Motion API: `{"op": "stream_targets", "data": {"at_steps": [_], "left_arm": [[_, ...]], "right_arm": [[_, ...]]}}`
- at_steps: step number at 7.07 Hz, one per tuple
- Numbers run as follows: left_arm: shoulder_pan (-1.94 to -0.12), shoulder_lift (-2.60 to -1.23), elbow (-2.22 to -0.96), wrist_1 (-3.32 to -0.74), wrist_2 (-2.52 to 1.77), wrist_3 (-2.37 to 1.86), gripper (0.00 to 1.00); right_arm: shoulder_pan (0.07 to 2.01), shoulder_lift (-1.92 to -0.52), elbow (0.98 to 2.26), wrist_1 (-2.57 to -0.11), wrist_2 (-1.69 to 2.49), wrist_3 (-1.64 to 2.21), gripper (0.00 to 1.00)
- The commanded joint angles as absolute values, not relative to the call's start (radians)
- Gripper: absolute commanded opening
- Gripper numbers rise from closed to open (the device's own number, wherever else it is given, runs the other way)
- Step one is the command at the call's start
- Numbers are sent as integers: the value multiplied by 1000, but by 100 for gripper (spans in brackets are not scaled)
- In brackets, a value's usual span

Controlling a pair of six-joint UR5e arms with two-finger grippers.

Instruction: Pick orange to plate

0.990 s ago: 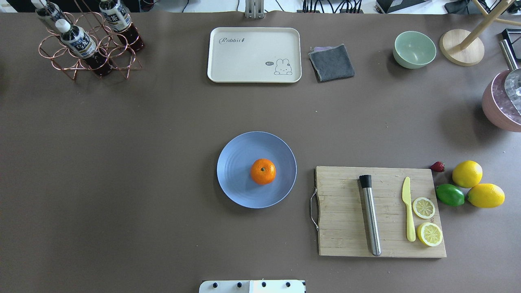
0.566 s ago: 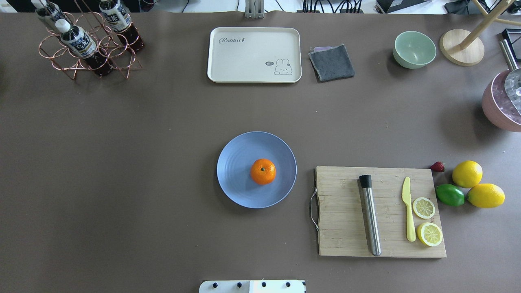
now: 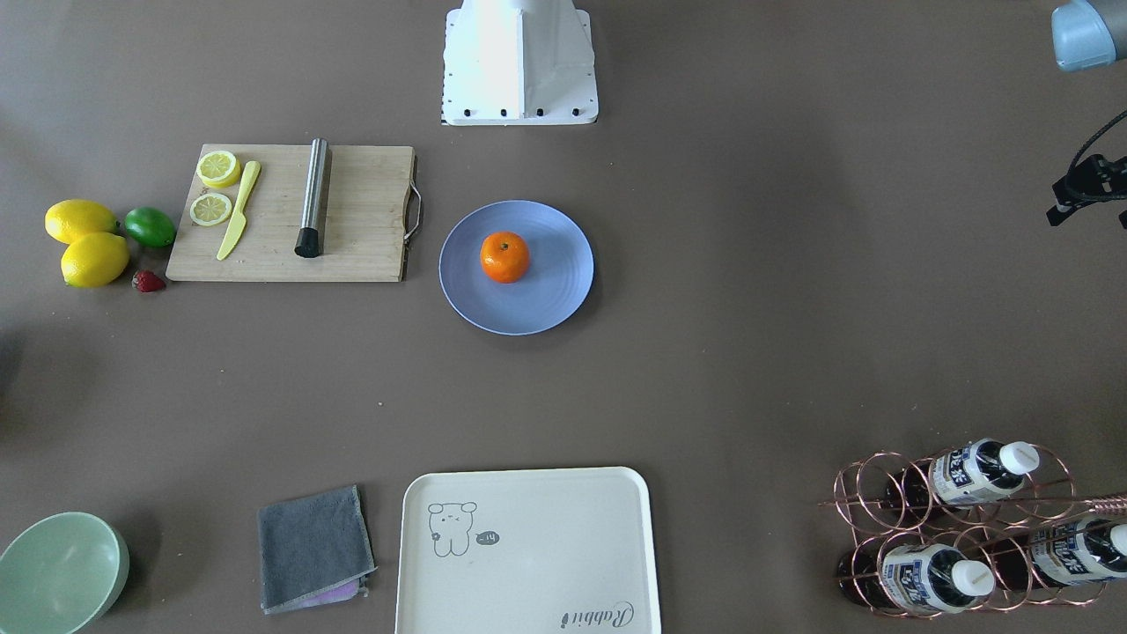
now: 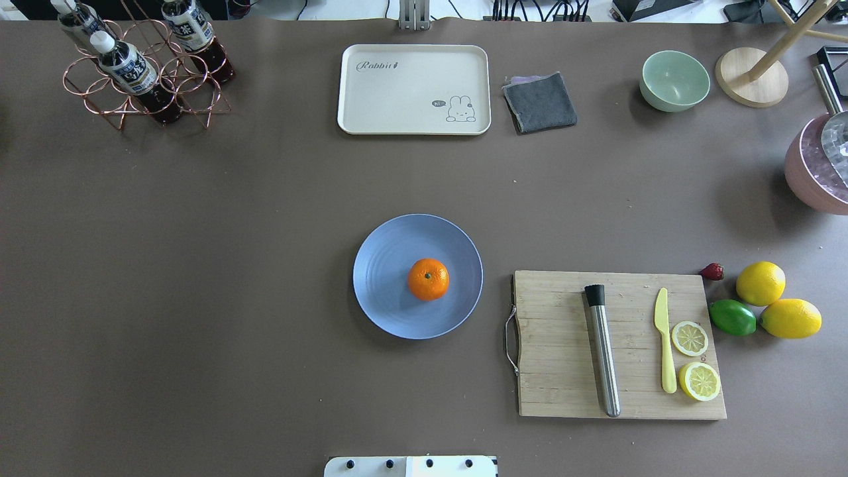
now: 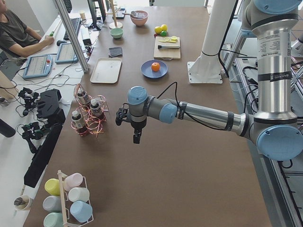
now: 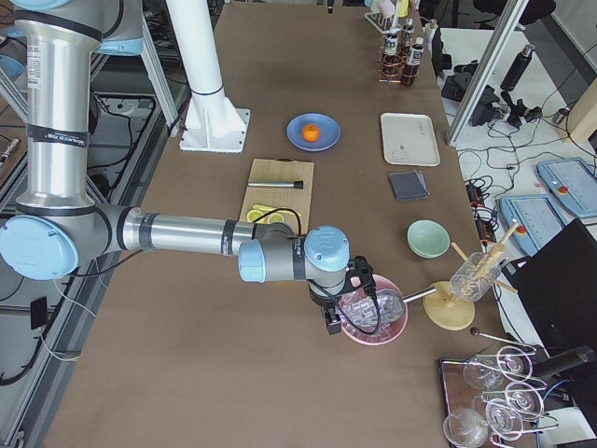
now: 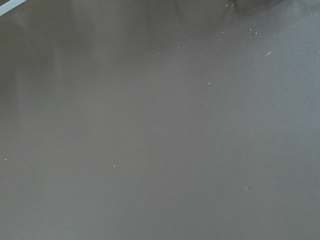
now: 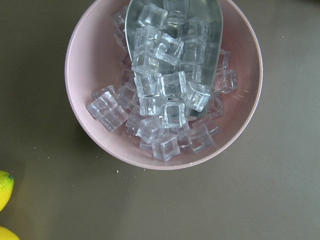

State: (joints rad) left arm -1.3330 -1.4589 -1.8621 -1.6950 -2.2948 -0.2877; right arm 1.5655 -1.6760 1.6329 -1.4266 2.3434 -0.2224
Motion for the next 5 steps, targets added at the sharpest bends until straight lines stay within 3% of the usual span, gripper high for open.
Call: {"op": "stream_targets", "data": {"at_steps": [1,5], "left_arm": [[-1333,-1459,-1864,-1695,-2295,-291,97],[-1332,-1463,-1859,-1697,-2293,-296,97]], "right_arm": [[1565,-1677,1635,-1427,2345,-222,100],[1560,-1675,1635,-1427,2345,-222,100]]}}
